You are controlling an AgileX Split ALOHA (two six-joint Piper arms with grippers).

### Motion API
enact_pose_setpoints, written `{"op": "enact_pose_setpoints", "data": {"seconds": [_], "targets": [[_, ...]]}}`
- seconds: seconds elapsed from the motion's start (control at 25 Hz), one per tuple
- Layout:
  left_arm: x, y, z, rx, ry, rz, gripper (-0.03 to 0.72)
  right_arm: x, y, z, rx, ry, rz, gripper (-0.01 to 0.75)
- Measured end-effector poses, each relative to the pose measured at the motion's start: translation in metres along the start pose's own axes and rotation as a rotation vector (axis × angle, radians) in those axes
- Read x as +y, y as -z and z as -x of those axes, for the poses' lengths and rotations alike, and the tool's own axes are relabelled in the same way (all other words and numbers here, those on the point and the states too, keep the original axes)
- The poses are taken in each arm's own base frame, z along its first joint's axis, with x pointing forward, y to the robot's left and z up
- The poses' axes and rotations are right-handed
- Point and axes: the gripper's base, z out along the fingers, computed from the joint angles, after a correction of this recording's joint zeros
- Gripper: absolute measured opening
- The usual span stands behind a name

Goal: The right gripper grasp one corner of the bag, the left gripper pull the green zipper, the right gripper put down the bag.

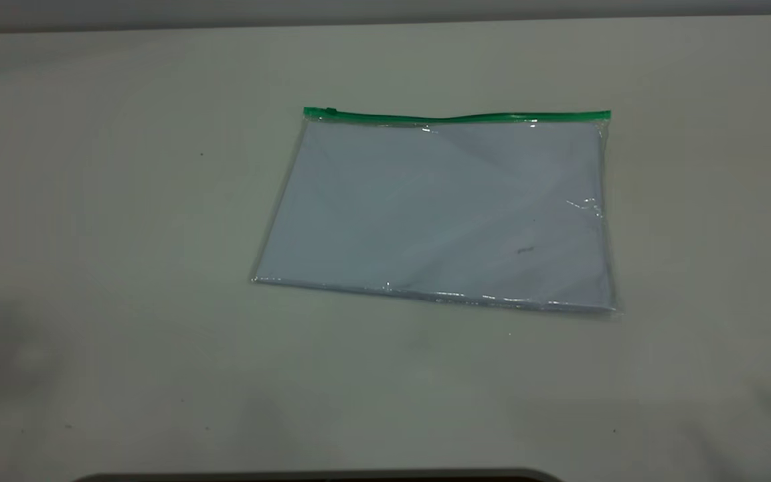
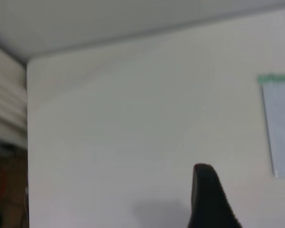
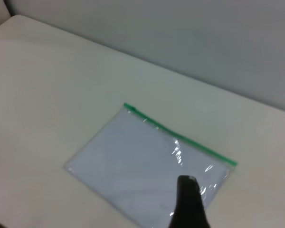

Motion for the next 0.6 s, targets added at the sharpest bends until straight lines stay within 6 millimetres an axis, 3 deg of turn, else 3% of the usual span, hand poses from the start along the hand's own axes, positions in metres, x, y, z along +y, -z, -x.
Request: {"op": "enact_pose_setpoints", "data": {"seconds": [0.32,0.6], "targets": [[-0.001,0.025,-0.118,-0.019,0.004,-0.005,0.492,0.025,0.012,-0.066,0.030,-0.035,0.024,0.591],[-0.013,0.029,-0.189,-0.091,0.018,-0.104,0.492,0.033,0.011,-0.098,0.037,-0.061,0.025,0.591]]}}
